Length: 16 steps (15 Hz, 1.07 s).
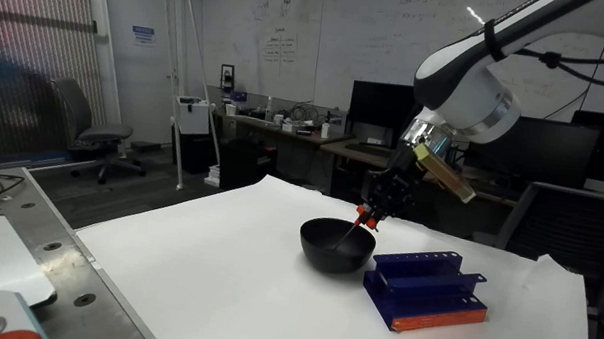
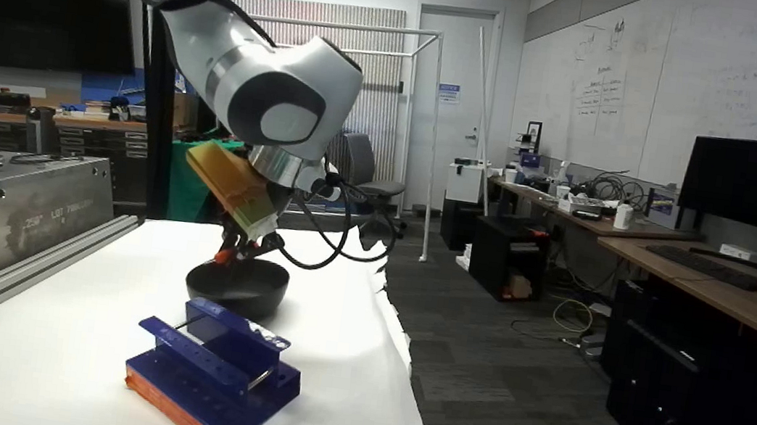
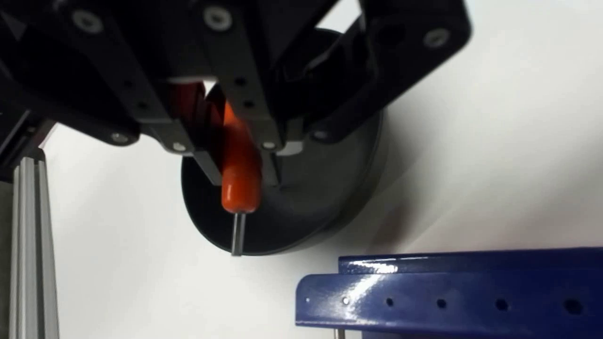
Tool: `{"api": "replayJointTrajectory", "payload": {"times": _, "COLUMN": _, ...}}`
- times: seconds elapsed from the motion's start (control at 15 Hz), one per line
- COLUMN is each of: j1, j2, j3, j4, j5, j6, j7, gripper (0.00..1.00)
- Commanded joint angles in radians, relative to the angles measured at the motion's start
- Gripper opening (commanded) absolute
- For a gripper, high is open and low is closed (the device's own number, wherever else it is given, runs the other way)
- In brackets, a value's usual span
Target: Put the red object in the bowl
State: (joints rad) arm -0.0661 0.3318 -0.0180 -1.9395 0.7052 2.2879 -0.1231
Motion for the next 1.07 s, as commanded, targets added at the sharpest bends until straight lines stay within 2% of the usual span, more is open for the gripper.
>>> {"api": "replayJointTrajectory", "payload": {"times": 0.0, "j1": -0.017, "j2": 0.087, "j3": 0.033, "j4": 0.061, "j5": 0.02, "j6": 0.035, "j7": -0.048, "gripper": 0.05}}
{"api": "replayJointTrajectory", "payload": {"times": 0.13, "j1": -0.023, "j2": 0.104, "j3": 0.045, "j4": 0.088, "j5": 0.034, "j6": 0.018, "j7": -0.067, "gripper": 0.06}}
{"api": "replayJointTrajectory", "payload": {"times": 0.2, "j1": -0.029, "j2": 0.107, "j3": 0.05, "j4": 0.098, "j5": 0.041, "j6": 0.005, "j7": -0.073, "gripper": 0.46}}
{"api": "replayJointTrajectory", "payload": {"times": 0.33, "j1": -0.042, "j2": 0.105, "j3": 0.058, "j4": 0.105, "j5": 0.049, "j6": -0.022, "j7": -0.08, "gripper": 0.51}}
{"api": "replayJointTrajectory", "payload": {"times": 0.53, "j1": -0.073, "j2": 0.08, "j3": 0.07, "j4": 0.096, "j5": 0.086, "j6": -0.101, "j7": -0.094, "gripper": 0.77}}
{"api": "replayJointTrajectory", "payload": {"times": 0.73, "j1": -0.094, "j2": -0.015, "j3": 0.062, "j4": 0.042, "j5": 0.18, "j6": -0.199, "j7": -0.06, "gripper": 0.98}}
{"api": "replayJointTrajectory", "payload": {"times": 1.0, "j1": -0.067, "j2": -0.189, "j3": 0.018, "j4": -0.01, "j5": 0.148, "j6": -0.296, "j7": 0.007, "gripper": 1.0}}
